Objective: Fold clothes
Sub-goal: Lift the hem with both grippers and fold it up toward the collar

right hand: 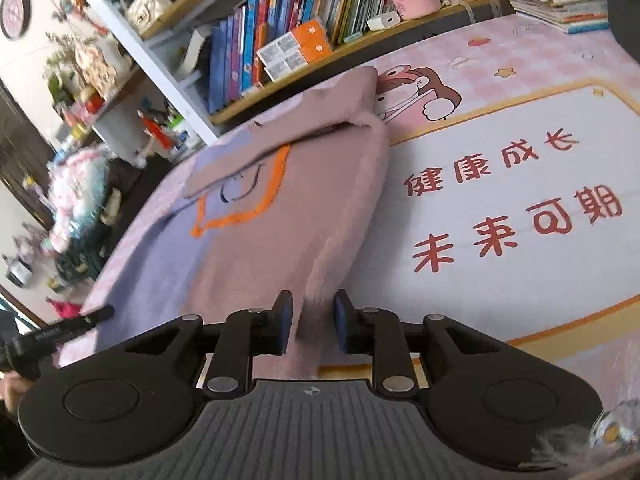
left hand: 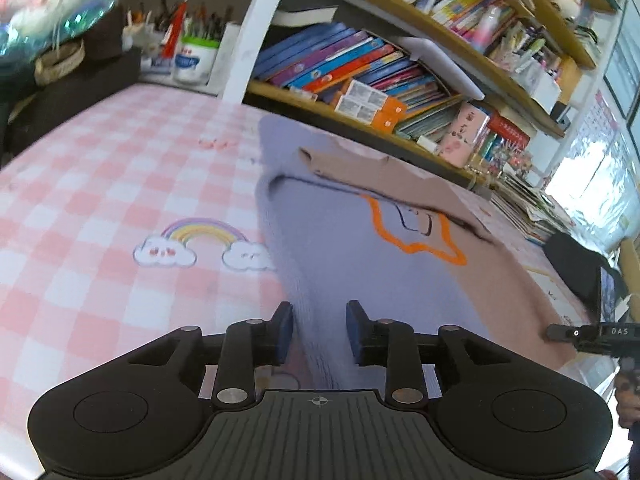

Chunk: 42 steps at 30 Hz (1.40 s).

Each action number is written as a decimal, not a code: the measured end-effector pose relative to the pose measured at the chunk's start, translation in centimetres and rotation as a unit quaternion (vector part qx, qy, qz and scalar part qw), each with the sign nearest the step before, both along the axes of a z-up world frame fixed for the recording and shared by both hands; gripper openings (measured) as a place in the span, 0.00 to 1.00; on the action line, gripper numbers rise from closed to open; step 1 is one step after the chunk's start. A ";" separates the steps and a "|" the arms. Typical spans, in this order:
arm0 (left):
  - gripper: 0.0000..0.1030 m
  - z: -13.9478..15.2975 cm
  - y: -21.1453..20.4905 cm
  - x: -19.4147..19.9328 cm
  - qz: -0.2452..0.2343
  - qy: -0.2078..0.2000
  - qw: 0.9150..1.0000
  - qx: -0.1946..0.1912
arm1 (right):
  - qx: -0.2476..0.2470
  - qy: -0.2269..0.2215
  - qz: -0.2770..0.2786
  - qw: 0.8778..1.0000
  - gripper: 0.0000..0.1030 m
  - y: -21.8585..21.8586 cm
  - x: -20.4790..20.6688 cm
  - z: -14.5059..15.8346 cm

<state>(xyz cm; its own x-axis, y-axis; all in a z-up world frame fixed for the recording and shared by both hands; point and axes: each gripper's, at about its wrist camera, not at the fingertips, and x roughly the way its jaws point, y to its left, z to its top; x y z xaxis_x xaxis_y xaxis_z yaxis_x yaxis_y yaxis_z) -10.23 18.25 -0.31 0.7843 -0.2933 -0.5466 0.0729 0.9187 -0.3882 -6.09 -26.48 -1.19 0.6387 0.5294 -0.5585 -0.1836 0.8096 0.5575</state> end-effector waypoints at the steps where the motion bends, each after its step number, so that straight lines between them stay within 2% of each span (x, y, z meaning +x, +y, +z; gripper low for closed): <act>1: 0.27 -0.2 0.0 0.2 0.000 0.002 1.000 -0.006 | 0.012 0.003 0.001 1.000 0.22 -0.2 0.1 -0.2; 3: 0.25 -0.5 0.0 0.8 -0.006 0.000 1.000 -0.021 | 0.033 0.008 0.004 0.999 0.22 -0.4 0.6 -0.4; 4: 0.20 -0.6 0.0 1.1 -0.008 0.001 1.000 -0.029 | 0.039 0.011 0.006 0.999 0.21 -0.5 0.9 -0.5; 5: 0.15 -0.6 0.0 1.4 -0.009 0.004 0.999 -0.030 | 0.040 0.013 0.007 0.999 0.13 -0.4 1.1 -0.6; 6: 0.06 -0.7 0.0 1.6 -0.011 0.007 0.999 -0.031 | 0.038 0.013 0.008 0.999 0.10 -0.5 1.2 -0.7; 10: 0.05 -0.4 -0.1 1.1 -0.027 0.012 0.999 -0.031 | 0.039 0.012 0.001 0.999 0.08 -1.4 0.6 -0.6; 15: 0.05 -0.2 -0.6 -1.7 -0.050 0.029 0.998 -0.039 | 0.029 0.026 0.009 0.999 0.08 -2.5 -2.1 -0.4; 22: 0.05 -0.1 -0.8 -4.9 -0.059 0.054 0.995 -0.057 | 0.041 0.046 0.016 0.998 0.08 -3.5 -6.3 -0.4; 30: 0.11 -0.5 -0.5 -5.6 -0.062 0.052 0.995 -0.064 | 0.051 0.045 0.026 0.997 0.12 -3.6 -7.7 -0.5; 33: 0.11 -0.8 -0.2 -5.7 -0.060 0.052 0.994 -0.078 | 0.053 0.044 0.032 0.997 0.15 -3.3 -7.7 -0.4; 35: 0.07 -0.9 -0.1 -5.8 -0.060 0.053 0.993 -0.087 | 0.054 0.045 0.037 0.997 0.15 -3.1 -7.8 -0.4; 36: 0.05 -1.0 0.0 -5.8 -0.060 0.054 0.993 -0.091 | 0.052 0.045 0.040 0.997 0.11 -3.0 -7.8 -0.4; 38: 0.05 -1.0 0.3 -6.0 -0.061 0.058 0.991 -0.103 | 0.051 0.049 0.045 0.996 0.09 -3.0 -7.9 -0.4; 42: 0.05 -1.1 1.3 -6.9 -0.064 0.052 0.985 -0.153 | 0.096 0.051 0.052 0.993 0.08 -4.1 -8.6 -0.3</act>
